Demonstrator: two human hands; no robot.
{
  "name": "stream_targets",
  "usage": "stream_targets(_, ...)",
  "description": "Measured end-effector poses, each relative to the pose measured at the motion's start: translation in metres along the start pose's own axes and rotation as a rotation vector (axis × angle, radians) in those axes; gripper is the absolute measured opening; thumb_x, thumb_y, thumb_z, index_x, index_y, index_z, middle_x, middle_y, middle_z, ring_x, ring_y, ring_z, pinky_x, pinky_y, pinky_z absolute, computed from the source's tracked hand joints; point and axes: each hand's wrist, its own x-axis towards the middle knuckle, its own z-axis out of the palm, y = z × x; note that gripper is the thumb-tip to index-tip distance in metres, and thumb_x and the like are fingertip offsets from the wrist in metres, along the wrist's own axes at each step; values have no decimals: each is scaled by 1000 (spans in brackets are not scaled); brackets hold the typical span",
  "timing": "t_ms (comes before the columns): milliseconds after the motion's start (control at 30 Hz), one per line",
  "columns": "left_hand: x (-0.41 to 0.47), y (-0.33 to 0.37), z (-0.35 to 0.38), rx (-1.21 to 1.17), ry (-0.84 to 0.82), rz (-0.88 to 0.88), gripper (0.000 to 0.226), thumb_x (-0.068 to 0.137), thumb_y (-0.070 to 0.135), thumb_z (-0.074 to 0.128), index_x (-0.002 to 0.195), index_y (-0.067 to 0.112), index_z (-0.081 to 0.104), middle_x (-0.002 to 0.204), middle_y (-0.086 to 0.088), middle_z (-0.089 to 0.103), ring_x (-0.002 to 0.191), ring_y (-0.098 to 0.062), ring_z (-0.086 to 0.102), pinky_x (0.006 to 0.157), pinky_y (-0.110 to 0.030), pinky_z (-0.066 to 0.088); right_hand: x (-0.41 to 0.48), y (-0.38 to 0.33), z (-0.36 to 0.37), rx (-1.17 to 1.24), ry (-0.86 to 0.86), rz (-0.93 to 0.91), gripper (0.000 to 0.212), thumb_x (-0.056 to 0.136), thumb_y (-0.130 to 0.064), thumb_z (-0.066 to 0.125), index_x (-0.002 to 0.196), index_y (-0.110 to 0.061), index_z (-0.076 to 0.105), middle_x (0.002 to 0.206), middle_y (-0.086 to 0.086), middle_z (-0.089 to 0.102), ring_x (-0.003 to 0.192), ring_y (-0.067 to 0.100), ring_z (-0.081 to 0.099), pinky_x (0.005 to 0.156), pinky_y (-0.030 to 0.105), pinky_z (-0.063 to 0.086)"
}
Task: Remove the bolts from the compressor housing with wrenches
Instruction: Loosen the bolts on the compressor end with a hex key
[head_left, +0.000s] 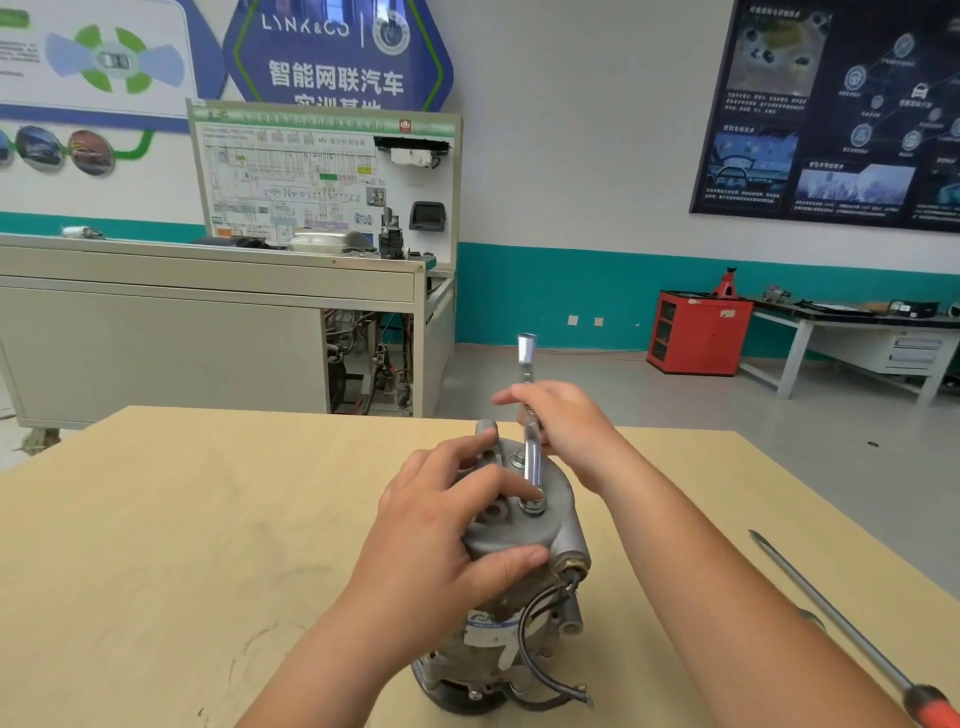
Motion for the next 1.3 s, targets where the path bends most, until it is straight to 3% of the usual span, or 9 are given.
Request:
stream_targets(167, 0, 0, 0, 36, -7, 21, 73, 66, 76, 44, 131, 66, 12, 129, 35, 32, 116, 5, 30, 103, -29, 32, 1, -1, 2, 531, -118, 92, 24, 95, -24, 46, 85, -18, 67, 42, -11, 31, 36, 3, 28, 34, 15, 23)
stream_targets(333, -1, -3, 1, 40, -10, 14, 96, 64, 79, 40, 139, 51, -12, 127, 43, 26, 113, 12, 28, 104, -24, 30, -34, 13, -23, 1269, 280, 216, 24, 97, -28, 44, 79, -20, 58, 37, -9, 33, 28, 2, 26, 30, 13, 17)
stream_targets(533, -1, -3, 2, 38, -5, 19, 86, 65, 78, 39, 138, 54, 0, 133, 32, 33, 116, 5, 30, 105, -28, 30, -126, 11, -36, 1060, 440, -26, 24, 91, -28, 43, 75, -19, 59, 73, 6, 69, 39, 8, 45, 35, 11, 26)
stream_targets(767, -1, -5, 2, 102, -6, 28, 63, 68, 78, 38, 127, 60, 24, 141, 28, 32, 122, 5, 27, 106, -32, 31, -180, -30, -17, 696, -27, -20, 49, 26, -21, 94, 67, -17, 67, 73, 21, 71, 39, 22, 61, 29, 8, 29)
stream_targets(833, -1, -5, 3, 103, -1, 33, 64, 69, 78, 38, 128, 59, 23, 142, 27, 33, 123, 4, 28, 106, -31, 31, -188, -29, -12, 585, -90, 99, 81, 13, -35, 78, 77, 7, 55, 68, 22, 69, 34, 20, 57, 30, 15, 39)
stream_targets(867, 0, -5, 3, 102, 1, 34, 64, 69, 79, 38, 128, 60, 22, 142, 27, 33, 123, 4, 28, 106, -30, 31, -193, -27, -8, 540, -134, 73, 83, 33, -26, -11, 80, 10, 47, 72, 22, 70, 31, 21, 55, 29, 15, 38)
stream_targets(900, 0, -4, 2, 101, 1, 35, 63, 69, 79, 38, 127, 62, 22, 142, 28, 33, 123, 4, 28, 106, -30, 32, -194, -26, -5, 536, -127, 31, 37, 46, 16, 49, 82, 9, 42, 76, 19, 72, 29, 20, 52, 28, 13, 35)
stream_targets(1133, -1, -4, 2, 82, -3, 21, 49, 67, 77, 40, 115, 63, 44, 141, 28, 32, 120, 5, 28, 104, -34, 33, -194, -38, 0, 421, -31, 43, 39, 51, -15, 55, 86, -1, 47, 79, 8, 74, 35, 27, 52, 32, 9, 32)
stream_targets(1300, -1, -3, 2, 61, -5, 27, 43, 68, 76, 41, 108, 63, 42, 140, 28, 33, 121, 6, 27, 104, -35, 32, -191, -33, -4, 361, 41, 82, 113, 8, -78, 71, 91, -6, 49, 76, 19, 72, 32, 14, 50, 31, 10, 32)
